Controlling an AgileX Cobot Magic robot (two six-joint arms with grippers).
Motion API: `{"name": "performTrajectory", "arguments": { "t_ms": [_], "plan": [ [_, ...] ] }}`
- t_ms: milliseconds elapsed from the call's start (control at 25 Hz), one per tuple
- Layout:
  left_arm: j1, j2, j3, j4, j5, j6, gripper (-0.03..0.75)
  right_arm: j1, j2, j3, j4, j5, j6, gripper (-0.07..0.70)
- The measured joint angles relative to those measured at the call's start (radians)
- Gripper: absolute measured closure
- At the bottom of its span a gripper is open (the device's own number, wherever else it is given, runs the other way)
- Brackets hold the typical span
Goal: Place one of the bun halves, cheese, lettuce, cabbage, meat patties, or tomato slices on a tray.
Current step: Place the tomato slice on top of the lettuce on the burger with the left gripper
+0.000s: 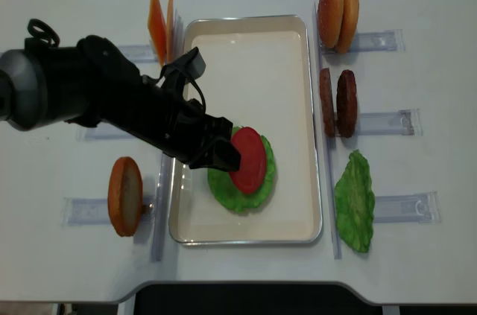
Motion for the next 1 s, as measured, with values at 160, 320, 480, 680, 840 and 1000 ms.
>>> {"name": "performTrajectory", "arguments": {
  "t_ms": [160,320,480,680,840,1000],
  "plan": [
    [0.000,0.003,0.000,0.000,-0.001,0.006,0.664,0.000,0.000,0.000,0.000,0.000,0.000,0.216],
    [0.000,0.003,0.000,0.000,-0.002,0.007,0.664,0.000,0.000,0.000,0.000,0.000,0.000,0.216],
    [0.000,0.003,0.000,0.001,-0.005,0.006,0.626,0.000,0.000,0.000,0.000,0.000,0.000,0.216],
    [0.000,0.003,0.000,0.010,-0.007,0.001,0.462,0.000,0.000,0.000,0.000,0.000,0.000,0.216],
    [0.000,0.003,0.000,0.031,-0.008,-0.021,0.309,0.000,0.000,0.000,0.000,0.000,0.000,0.216],
    [0.000,0.003,0.000,0.049,-0.008,-0.044,0.221,0.000,0.000,0.000,0.000,0.000,0.000,0.216]
  ]
}}
